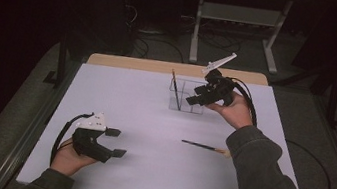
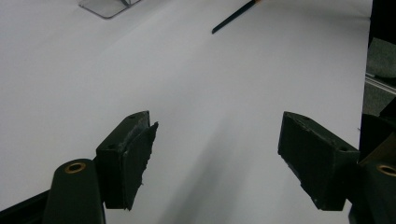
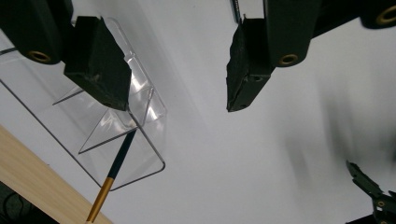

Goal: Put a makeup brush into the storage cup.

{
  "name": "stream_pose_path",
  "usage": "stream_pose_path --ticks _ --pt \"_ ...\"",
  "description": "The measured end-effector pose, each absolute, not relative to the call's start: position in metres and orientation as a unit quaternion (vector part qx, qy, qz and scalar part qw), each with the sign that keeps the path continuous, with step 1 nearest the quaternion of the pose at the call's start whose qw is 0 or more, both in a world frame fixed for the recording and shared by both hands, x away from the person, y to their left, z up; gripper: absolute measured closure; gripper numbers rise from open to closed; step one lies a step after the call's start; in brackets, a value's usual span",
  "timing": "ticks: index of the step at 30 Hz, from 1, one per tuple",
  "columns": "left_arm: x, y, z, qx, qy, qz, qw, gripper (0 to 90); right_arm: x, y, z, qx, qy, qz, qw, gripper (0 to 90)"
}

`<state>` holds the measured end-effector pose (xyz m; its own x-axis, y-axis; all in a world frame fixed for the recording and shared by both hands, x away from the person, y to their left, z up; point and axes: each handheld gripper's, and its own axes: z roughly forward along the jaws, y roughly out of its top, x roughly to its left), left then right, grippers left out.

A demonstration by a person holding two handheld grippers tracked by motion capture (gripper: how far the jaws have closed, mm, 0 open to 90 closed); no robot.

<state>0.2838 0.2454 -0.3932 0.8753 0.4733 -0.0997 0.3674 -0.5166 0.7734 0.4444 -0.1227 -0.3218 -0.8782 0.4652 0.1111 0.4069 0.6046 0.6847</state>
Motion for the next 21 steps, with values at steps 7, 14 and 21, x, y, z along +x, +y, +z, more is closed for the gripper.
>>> stream_pose_path --ticks 7,14,21 --pt "0.284 0.243 -0.393 0.869 0.238 0.062 0.429 25.4 0.436 -0.127 -0.323 0.24 0.897 0.37 0.037 37.6" --pt "0.286 0.242 -0.392 0.87 0.234 0.063 0.428 25.2 0.427 -0.134 -0.325 0.243 0.894 0.374 0.036 37.5" --pt "0.285 0.244 -0.392 0.868 0.239 0.062 0.43 25.2 0.421 -0.138 -0.329 0.246 0.895 0.372 0.033 37.5"
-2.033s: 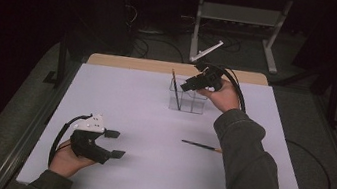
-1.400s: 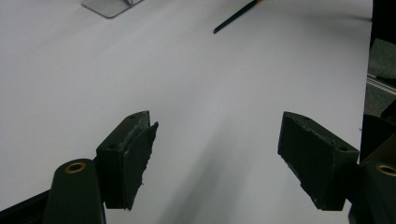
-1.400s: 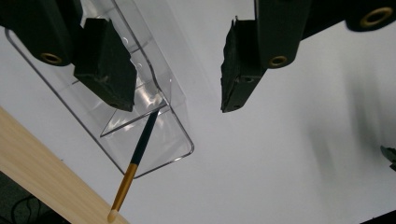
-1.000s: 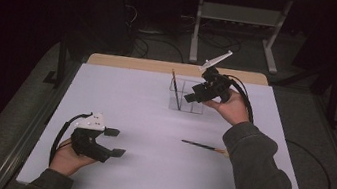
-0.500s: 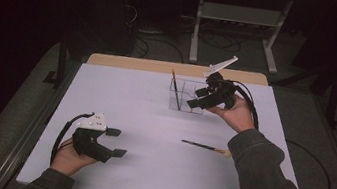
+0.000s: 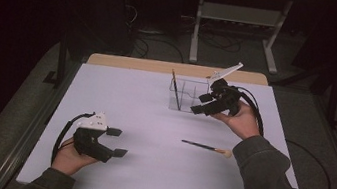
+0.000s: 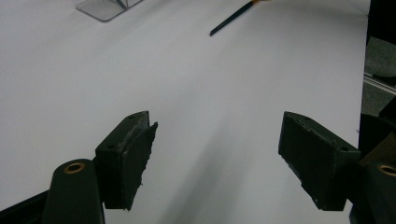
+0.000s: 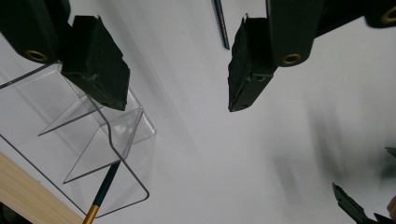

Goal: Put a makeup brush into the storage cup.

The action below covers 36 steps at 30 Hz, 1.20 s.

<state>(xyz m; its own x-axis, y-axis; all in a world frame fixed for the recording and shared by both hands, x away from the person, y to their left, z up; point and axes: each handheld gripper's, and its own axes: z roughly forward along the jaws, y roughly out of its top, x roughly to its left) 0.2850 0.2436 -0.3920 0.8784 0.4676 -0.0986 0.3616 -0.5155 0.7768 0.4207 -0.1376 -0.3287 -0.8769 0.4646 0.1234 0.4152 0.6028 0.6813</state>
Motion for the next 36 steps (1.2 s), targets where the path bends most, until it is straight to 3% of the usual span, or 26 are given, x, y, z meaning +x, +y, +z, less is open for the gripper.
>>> stream_pose_path --ticks 36 --pt "0.285 0.24 -0.394 0.869 0.239 0.059 0.428 25.0 0.387 -0.166 -0.357 0.264 0.897 0.355 0.016 37.2"
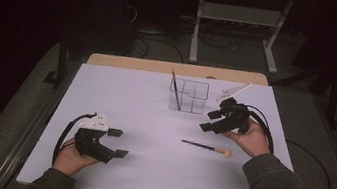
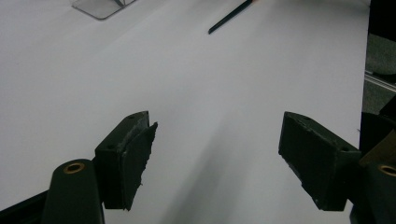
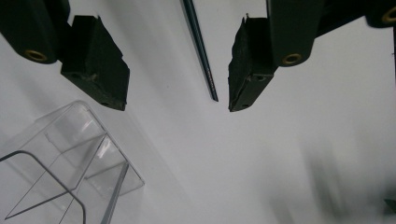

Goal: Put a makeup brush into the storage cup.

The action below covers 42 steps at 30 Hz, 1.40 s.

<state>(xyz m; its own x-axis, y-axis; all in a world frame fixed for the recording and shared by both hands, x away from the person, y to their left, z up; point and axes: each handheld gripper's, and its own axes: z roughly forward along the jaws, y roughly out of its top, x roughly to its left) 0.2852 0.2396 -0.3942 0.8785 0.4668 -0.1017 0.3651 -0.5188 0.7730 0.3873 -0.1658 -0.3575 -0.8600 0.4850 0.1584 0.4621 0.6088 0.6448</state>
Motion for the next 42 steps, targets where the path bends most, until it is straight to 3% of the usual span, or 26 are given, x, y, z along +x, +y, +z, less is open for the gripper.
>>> stream_pose_path --ticks 15,42 --pt "0.284 0.243 -0.394 0.869 0.242 0.063 0.427 24.0 0.378 -0.174 -0.372 0.258 0.906 0.335 0.019 38.1" --pt "0.283 0.245 -0.395 0.867 0.25 0.061 0.428 23.7 0.37 -0.187 -0.403 0.24 0.921 0.306 0.02 48.0"
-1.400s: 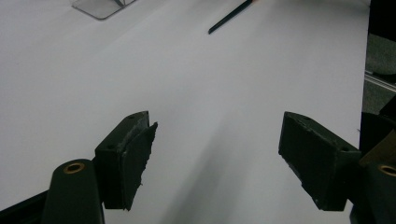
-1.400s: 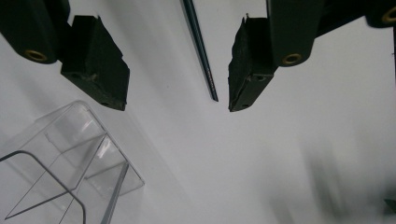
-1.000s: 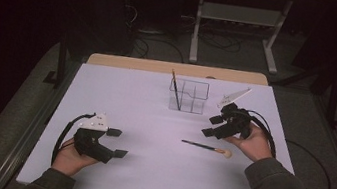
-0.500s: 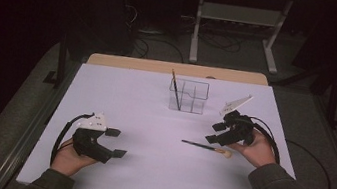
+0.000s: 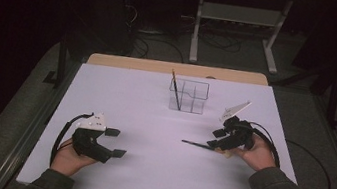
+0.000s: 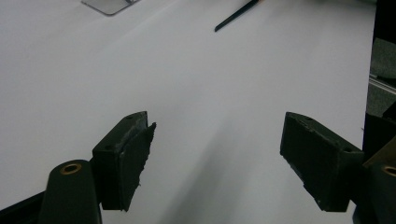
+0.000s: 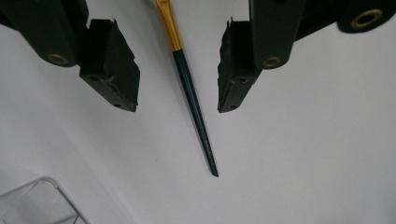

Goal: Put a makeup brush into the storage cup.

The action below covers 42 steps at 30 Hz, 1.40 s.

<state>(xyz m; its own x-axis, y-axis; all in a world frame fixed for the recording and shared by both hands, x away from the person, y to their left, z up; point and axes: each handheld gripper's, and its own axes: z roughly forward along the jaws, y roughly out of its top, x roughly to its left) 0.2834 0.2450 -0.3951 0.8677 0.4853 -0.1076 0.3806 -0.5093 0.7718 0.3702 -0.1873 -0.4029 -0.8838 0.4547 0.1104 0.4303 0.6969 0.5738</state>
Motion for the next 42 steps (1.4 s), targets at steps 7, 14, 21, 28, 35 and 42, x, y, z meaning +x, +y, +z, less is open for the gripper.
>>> stream_pose_path --ticks 7,14,21,28,35,42 --pt "0.283 0.245 -0.394 0.866 0.249 0.062 0.428 23.8 0.369 -0.189 -0.41 0.242 0.922 0.3 0.02 49.3" --pt "0.283 0.245 -0.395 0.866 0.25 0.061 0.429 23.7 0.369 -0.188 -0.417 0.244 0.926 0.286 0.015 52.5" --pt "0.283 0.245 -0.395 0.865 0.251 0.062 0.43 23.7 0.367 -0.187 -0.425 0.24 0.931 0.274 0.01 56.6" --pt "0.284 0.246 -0.394 0.866 0.249 0.062 0.43 23.7 0.367 -0.189 -0.432 0.243 0.932 0.268 0.011 63.2" --pt "0.284 0.245 -0.395 0.865 0.249 0.061 0.431 23.7 0.366 -0.189 -0.432 0.237 0.934 0.265 0.021 70.0" --pt "0.285 0.247 -0.395 0.863 0.253 0.059 0.433 23.8 0.364 -0.185 -0.432 0.218 0.941 0.254 0.043 77.2"
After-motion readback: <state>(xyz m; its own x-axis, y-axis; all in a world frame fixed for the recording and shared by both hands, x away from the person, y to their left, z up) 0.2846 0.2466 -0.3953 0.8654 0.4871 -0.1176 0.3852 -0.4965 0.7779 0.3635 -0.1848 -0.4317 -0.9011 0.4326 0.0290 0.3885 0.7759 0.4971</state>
